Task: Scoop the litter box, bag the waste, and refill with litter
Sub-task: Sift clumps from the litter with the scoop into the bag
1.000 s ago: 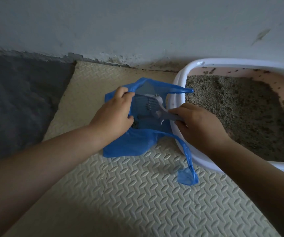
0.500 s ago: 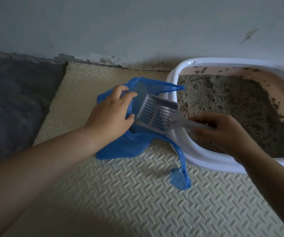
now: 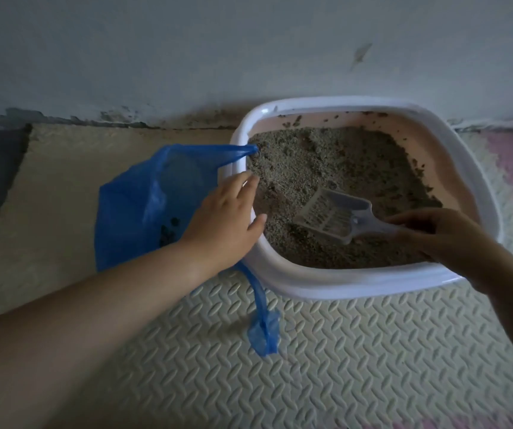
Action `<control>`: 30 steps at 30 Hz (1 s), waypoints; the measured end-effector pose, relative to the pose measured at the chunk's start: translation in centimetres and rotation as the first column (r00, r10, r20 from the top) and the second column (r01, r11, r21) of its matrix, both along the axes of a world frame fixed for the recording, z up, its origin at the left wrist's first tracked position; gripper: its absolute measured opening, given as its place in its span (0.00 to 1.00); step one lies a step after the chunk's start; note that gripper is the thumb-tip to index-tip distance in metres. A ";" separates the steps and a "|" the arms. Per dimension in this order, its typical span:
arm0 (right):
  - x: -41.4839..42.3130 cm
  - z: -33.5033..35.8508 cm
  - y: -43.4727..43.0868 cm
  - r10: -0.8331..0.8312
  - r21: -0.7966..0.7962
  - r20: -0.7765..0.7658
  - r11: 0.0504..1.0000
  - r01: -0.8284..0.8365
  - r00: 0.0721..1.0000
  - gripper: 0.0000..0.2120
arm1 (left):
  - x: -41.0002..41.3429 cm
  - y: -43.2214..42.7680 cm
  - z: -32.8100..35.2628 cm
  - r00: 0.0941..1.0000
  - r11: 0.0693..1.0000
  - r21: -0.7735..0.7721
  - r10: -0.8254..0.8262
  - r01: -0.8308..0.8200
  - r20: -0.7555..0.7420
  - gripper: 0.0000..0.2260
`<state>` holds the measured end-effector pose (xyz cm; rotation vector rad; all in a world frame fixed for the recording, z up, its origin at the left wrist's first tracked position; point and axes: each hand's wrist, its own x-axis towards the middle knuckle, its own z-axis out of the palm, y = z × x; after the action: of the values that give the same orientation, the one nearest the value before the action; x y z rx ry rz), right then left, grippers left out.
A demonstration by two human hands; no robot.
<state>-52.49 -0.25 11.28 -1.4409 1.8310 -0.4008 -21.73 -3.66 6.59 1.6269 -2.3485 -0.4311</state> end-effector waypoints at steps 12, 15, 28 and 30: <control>-1.2 2.4 -2.1 0.389 0.357 -0.354 0.897 -0.261 0.851 0.10 | -2.3 0.5 -3.4 0.993 0.996 0.062 0.076 -0.071 -0.095 0.31; 1.2 2.7 -2.3 0.452 0.381 -0.376 0.871 -0.310 0.809 0.27 | -2.4 0.6 -3.5 0.990 0.995 0.062 0.090 -0.084 -0.107 0.31; 5.3 -3.2 0.7 0.155 0.106 -0.386 0.987 -0.124 0.909 0.04 | -1.7 -0.7 -3.0 0.949 0.963 0.193 0.229 -0.188 -0.218 0.35; 5.9 -3.7 0.1 0.133 0.088 -0.350 0.990 -0.109 0.927 0.05 | -2.0 -0.8 -3.0 0.943 0.954 0.202 0.261 -0.221 -0.205 0.34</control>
<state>-46.60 -0.19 7.57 -1.6518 1.9981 -0.0130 -23.71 -4.44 3.56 1.8071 -1.9593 -0.7487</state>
